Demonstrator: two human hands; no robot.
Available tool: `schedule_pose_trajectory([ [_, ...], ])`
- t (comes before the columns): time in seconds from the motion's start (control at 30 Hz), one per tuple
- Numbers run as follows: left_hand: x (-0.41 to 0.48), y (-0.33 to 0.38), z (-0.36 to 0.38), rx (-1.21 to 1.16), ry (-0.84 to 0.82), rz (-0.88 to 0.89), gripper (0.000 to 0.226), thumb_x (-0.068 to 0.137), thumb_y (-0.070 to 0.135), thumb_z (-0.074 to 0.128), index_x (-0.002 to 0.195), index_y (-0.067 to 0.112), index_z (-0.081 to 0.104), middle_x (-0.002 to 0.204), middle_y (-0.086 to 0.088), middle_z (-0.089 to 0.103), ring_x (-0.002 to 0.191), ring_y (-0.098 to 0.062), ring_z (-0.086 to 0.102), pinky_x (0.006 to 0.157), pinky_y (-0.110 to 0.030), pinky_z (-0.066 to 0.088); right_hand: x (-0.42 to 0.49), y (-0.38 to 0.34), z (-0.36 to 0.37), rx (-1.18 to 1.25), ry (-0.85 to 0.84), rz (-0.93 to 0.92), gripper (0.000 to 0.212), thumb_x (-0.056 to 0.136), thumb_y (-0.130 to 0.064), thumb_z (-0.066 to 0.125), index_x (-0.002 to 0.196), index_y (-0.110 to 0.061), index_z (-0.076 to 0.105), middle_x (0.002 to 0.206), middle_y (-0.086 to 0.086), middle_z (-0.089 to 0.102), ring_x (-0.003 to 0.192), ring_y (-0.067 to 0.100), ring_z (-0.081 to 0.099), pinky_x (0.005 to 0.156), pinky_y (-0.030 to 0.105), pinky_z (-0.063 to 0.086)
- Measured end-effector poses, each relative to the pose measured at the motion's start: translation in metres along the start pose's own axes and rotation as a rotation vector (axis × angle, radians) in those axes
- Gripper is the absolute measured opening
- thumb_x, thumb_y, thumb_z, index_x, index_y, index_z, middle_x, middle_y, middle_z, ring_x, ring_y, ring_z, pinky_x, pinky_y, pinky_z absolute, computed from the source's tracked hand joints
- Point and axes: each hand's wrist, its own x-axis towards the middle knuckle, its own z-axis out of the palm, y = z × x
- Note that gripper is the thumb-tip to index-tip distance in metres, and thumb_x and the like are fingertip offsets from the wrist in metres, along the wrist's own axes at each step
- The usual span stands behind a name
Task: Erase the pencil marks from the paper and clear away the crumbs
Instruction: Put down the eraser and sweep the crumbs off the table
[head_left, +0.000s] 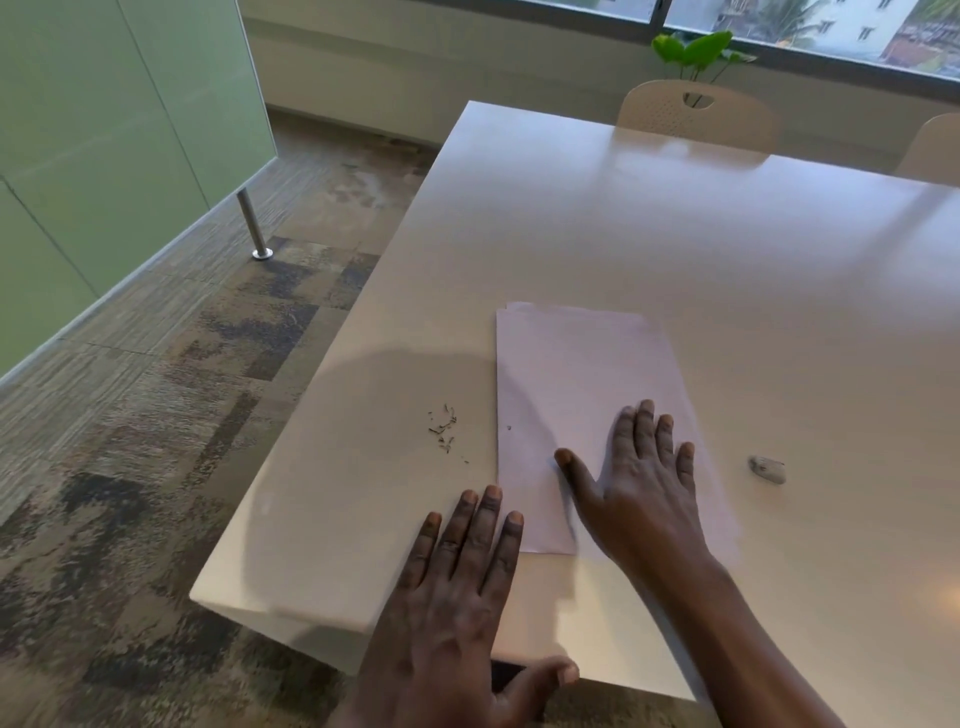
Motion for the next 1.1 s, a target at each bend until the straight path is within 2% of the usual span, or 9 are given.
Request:
schedule_pose_trajectory([
  [0.1,0.003,0.002,-0.005,-0.022,0.012,0.019,0.105,0.09,0.086,0.022,0.152,0.004,0.046,0.161,-0.017,0.04,0.147,-0.035,0.041,0.109,-0.048,0.027,-0.003,-0.009,-0.002,0.009,-0.047,-0.026,0.095,0.092,-0.076,0.005,0.159,-0.011,-0.015,0.166,0.01,-0.023,0.153,0.024,-0.023,0.126,0.046,-0.009],
  [0.23,0.004,0.002,-0.006,-0.068,0.005,0.036,0.104,0.092,0.085,0.025,0.159,0.007,0.033,0.168,-0.015,0.026,0.155,-0.031,0.026,0.115,-0.046,0.022,-0.01,-0.042,-0.002,0.085,-0.182,-0.23,0.095,0.084,-0.079,-0.008,0.157,-0.019,-0.019,0.161,0.001,-0.033,0.148,0.016,-0.033,0.124,0.042,-0.017],
  [0.33,0.004,-0.001,-0.007,-0.147,0.025,0.055,0.102,0.089,0.088,0.023,0.164,0.018,0.02,0.172,-0.007,0.007,0.16,-0.021,0.001,0.123,-0.043,0.009,-0.018,-0.069,-0.01,0.365,-0.288,-0.406,0.099,0.08,-0.083,-0.002,0.161,-0.025,-0.003,0.166,-0.009,-0.018,0.15,0.003,-0.024,0.125,0.035,-0.015],
  [0.43,-0.002,-0.011,-0.013,-0.198,0.054,0.034,0.103,0.088,0.089,0.022,0.164,0.02,0.016,0.171,-0.001,0.0,0.159,-0.016,-0.007,0.125,-0.039,0.002,-0.03,-0.086,-0.013,0.608,-0.248,-0.444,0.08,0.093,-0.072,0.014,0.161,-0.029,0.013,0.167,-0.017,0.002,0.149,-0.01,-0.008,0.127,0.027,-0.006],
  [0.63,-0.021,-0.073,-0.029,-0.096,0.117,-0.168,0.101,0.096,0.081,0.021,0.158,0.002,0.03,0.167,-0.017,0.025,0.153,-0.037,0.027,0.116,-0.04,0.022,-0.036,-0.078,0.011,0.131,-0.138,-0.357,0.085,0.087,-0.076,-0.005,0.155,-0.027,-0.016,0.164,-0.008,-0.024,0.149,0.008,-0.029,0.126,0.039,-0.011],
  [0.8,-0.026,-0.128,-0.032,-0.013,0.08,-0.249,0.102,0.095,0.082,0.014,0.16,0.004,0.021,0.17,-0.012,0.013,0.157,-0.027,0.017,0.124,-0.035,0.007,-0.037,-0.068,0.009,-0.021,-0.091,-0.29,0.096,0.082,-0.08,-0.014,0.157,-0.02,-0.018,0.163,0.001,-0.029,0.148,0.018,-0.034,0.125,0.045,-0.015],
  [0.9,-0.025,-0.139,-0.034,-0.042,0.085,-0.245,0.097,0.098,0.078,0.015,0.159,0.003,0.027,0.168,-0.012,0.02,0.155,-0.028,0.022,0.124,-0.028,0.001,-0.039,-0.08,0.01,-0.106,-0.082,-0.27,0.105,0.077,-0.085,-0.02,0.155,-0.015,-0.024,0.16,0.006,-0.037,0.145,0.023,-0.04,0.122,0.049,-0.02],
  [1.0,-0.025,-0.143,-0.035,-0.117,0.12,-0.222,0.09,0.101,0.07,0.018,0.157,0.002,0.034,0.166,-0.013,0.027,0.153,-0.025,0.027,0.124,-0.022,0.001,-0.042,-0.104,0.015,-0.078,-0.133,-0.272,0.106,0.076,-0.088,-0.012,0.151,-0.016,-0.032,0.155,0.005,-0.045,0.143,0.022,-0.043,0.122,0.047,-0.022],
  [1.1,-0.026,-0.15,-0.032,-0.216,0.169,-0.205,0.086,0.099,0.069,0.014,0.161,0.01,0.024,0.171,-0.003,0.014,0.159,-0.014,0.009,0.124,-0.019,-0.002,-0.039,-0.127,0.022,0.002,-0.149,-0.314,0.101,0.085,-0.086,0.002,0.151,-0.018,-0.032,0.156,0.002,-0.045,0.143,0.018,-0.043,0.121,0.041,-0.024],
])
